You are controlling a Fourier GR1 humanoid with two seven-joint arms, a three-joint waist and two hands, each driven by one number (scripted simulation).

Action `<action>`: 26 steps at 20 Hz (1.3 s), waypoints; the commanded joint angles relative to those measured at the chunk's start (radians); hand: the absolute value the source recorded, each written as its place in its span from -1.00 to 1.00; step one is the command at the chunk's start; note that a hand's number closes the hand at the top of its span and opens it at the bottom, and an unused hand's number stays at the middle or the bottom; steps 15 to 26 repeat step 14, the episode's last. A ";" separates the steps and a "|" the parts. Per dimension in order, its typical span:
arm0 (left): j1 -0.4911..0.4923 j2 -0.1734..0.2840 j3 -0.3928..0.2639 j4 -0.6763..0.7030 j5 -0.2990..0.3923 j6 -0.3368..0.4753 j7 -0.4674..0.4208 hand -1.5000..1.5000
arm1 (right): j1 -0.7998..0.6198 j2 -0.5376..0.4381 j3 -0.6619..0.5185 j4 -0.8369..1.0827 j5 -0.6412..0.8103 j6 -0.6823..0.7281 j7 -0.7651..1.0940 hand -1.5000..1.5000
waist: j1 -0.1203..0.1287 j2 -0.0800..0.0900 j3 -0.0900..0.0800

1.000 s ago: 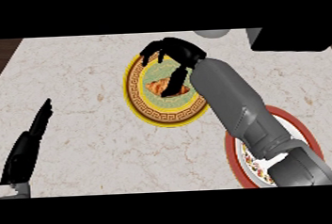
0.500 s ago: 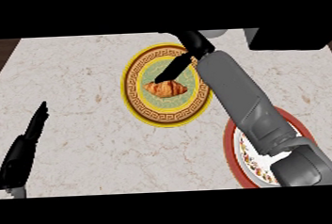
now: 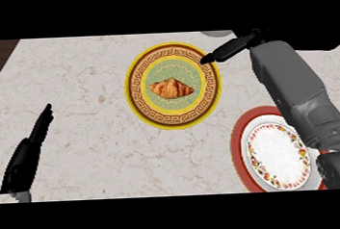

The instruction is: Pick the croissant from the plate and place it in the plate

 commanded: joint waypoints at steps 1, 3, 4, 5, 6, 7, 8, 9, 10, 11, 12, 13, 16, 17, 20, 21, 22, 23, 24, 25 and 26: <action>0.012 0.020 0.007 -0.036 0.021 -0.034 0.012 0.00 | 0.036 -0.091 -0.039 0.020 -0.030 0.103 -0.086 -1.00 | 0.013 0.002 0.001; 0.002 0.002 -0.004 0.028 -0.012 -0.003 -0.049 0.00 | 0.059 -0.119 -0.034 0.029 -0.020 0.126 -0.131 -1.00 | 0.019 0.013 0.001; -0.035 -0.010 -0.011 0.013 -0.006 -0.003 -0.009 0.00 | 0.057 -0.141 -0.035 0.029 -0.018 0.136 -0.145 -1.00 | 0.025 0.019 0.002; -0.053 0.014 0.000 0.018 0.008 -0.029 0.009 0.00 | 0.038 -0.158 -0.039 0.024 -0.021 0.159 -0.153 -1.00 | 0.025 0.017 0.002; 0.001 0.021 0.001 -0.037 0.015 -0.038 -0.003 0.00 | 0.032 -0.171 -0.033 0.034 -0.008 0.127 -0.137 -1.00 | 0.046 0.014 0.002; -0.035 0.023 0.002 0.014 0.011 -0.040 -0.012 0.00 | 0.081 -0.181 -0.023 0.029 0.001 0.165 -0.207 -1.00 | 0.030 0.020 0.002; -0.033 -0.002 -0.013 -0.005 -0.015 -0.004 -0.008 0.00 | 0.076 -0.204 -0.021 0.033 0.005 0.188 -0.208 -1.00 | 0.033 0.019 0.003; -0.034 -0.004 -0.021 -0.017 -0.015 -0.010 0.009 0.00 | 0.051 -0.199 -0.020 0.043 0.009 0.178 -0.185 -1.00 | 0.035 0.015 0.002; -0.069 -0.003 -0.020 -0.019 0.002 -0.026 0.035 0.00 | 0.058 -0.224 -0.021 0.047 0.010 0.194 -0.194 -1.00 | 0.038 0.021 0.003; -0.081 0.011 -0.003 -0.009 0.000 -0.022 0.032 0.00 | 0.034 -0.250 -0.035 0.058 -0.003 0.231 -0.168 -1.00 | 0.037 0.020 0.003; -0.065 -0.004 -0.018 -0.038 0.005 -0.026 0.069 0.00 | 0.064 -0.256 -0.017 0.059 0.017 0.234 -0.195 -1.00 | 0.036 0.015 0.003; -0.030 -0.012 -0.025 -0.006 -0.007 -0.019 -0.006 0.00 | 0.093 -0.274 -0.032 0.060 0.006 0.228 -0.231 -1.00 | 0.046 0.025 0.003; -0.041 0.019 0.003 0.002 0.012 -0.041 0.000 0.00 | 0.056 -0.266 -0.037 0.065 0.003 0.210 -0.198 -1.00 | 0.055 0.024 0.003; -0.041 0.019 0.003 0.002 0.012 -0.041 0.000 0.00 | 0.056 -0.266 -0.037 0.065 0.003 0.210 -0.198 -1.00 | 0.055 0.024 0.003; -0.041 0.019 0.003 0.002 0.012 -0.041 0.000 0.00 | 0.056 -0.266 -0.037 0.065 0.003 0.210 -0.198 -1.00 | 0.055 0.024 0.003; -0.041 0.019 0.003 0.002 0.012 -0.041 0.000 0.00 | 0.056 -0.266 -0.037 0.065 0.003 0.210 -0.198 -1.00 | 0.055 0.024 0.003; -0.041 0.019 0.003 0.002 0.012 -0.041 0.000 0.00 | 0.056 -0.266 -0.037 0.065 0.003 0.210 -0.198 -1.00 | 0.055 0.024 0.003; -0.041 0.019 0.003 0.002 0.012 -0.041 0.000 0.00 | 0.056 -0.266 -0.037 0.065 0.003 0.210 -0.198 -1.00 | 0.055 0.024 0.003; -0.041 0.019 0.003 0.002 0.012 -0.041 0.000 0.00 | 0.056 -0.266 -0.037 0.065 0.003 0.210 -0.198 -1.00 | 0.055 0.024 0.003; -0.041 0.019 0.003 0.002 0.012 -0.041 0.000 0.00 | 0.056 -0.266 -0.037 0.065 0.003 0.210 -0.198 -1.00 | 0.055 0.024 0.003; -0.041 0.019 0.003 0.002 0.012 -0.041 0.000 0.00 | 0.056 -0.266 -0.037 0.065 0.003 0.210 -0.198 -1.00 | 0.055 0.024 0.003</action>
